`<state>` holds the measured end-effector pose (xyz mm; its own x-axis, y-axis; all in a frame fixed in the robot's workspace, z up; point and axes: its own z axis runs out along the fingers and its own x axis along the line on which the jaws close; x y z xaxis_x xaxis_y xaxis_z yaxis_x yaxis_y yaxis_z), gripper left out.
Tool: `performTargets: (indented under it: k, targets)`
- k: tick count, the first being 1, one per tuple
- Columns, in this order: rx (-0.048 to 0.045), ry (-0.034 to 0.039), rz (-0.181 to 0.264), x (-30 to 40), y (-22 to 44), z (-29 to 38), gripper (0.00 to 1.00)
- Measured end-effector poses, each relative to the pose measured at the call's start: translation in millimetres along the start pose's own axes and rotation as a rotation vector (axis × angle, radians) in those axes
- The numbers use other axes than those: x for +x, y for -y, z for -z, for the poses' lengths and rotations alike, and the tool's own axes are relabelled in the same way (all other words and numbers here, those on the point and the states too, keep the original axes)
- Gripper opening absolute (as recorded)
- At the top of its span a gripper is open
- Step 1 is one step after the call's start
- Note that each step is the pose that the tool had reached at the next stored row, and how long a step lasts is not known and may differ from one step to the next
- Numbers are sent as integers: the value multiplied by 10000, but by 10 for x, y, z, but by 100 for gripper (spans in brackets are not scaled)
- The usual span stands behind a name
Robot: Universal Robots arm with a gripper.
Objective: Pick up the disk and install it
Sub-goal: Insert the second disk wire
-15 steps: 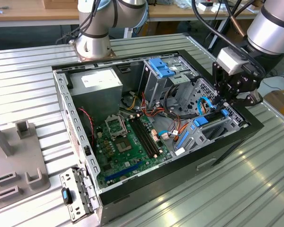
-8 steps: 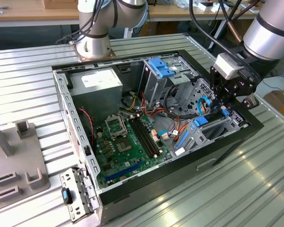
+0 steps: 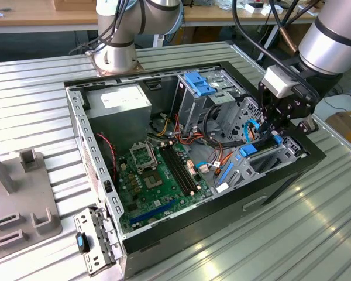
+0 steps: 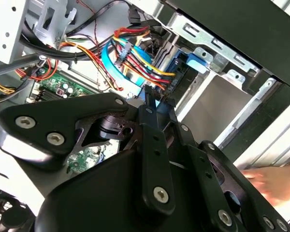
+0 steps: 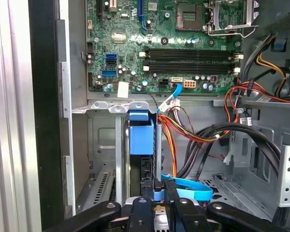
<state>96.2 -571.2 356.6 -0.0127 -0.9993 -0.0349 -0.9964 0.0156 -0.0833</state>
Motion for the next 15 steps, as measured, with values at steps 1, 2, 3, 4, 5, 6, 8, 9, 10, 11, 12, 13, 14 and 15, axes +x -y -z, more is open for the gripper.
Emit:
performTargets:
  k: [1, 2, 3, 4, 5, 6, 8, 9, 10, 11, 12, 13, 14, 15]
  targets:
    - [0, -2, 0, -29, 0, 6, 24]
    - [0, -2, 0, -28, 0, 6, 24]
    - [0, -2, 0, -29, 0, 6, 24]
    - [0, -2, 0, -29, 0, 6, 24]
    - [0, -3, 0, -29, 0, 6, 22]
    - [0, -3, 0, -29, 0, 6, 16]
    - [0, -4, 0, -29, 0, 6, 16]
    - [0, -3, 0, -29, 0, 6, 16]
    - [0, -4, 0, -29, 0, 6, 16]
    - [0, -5, 0, -29, 0, 6, 16]
    - [0, -4, 0, -29, 0, 6, 16]
    - [1, -122, 10, -30, 0, 7, 16]
    - [4, -394, 33, -29, 0, 6, 16]
    - [5, -398, 34, -28, -1, 5, 16]
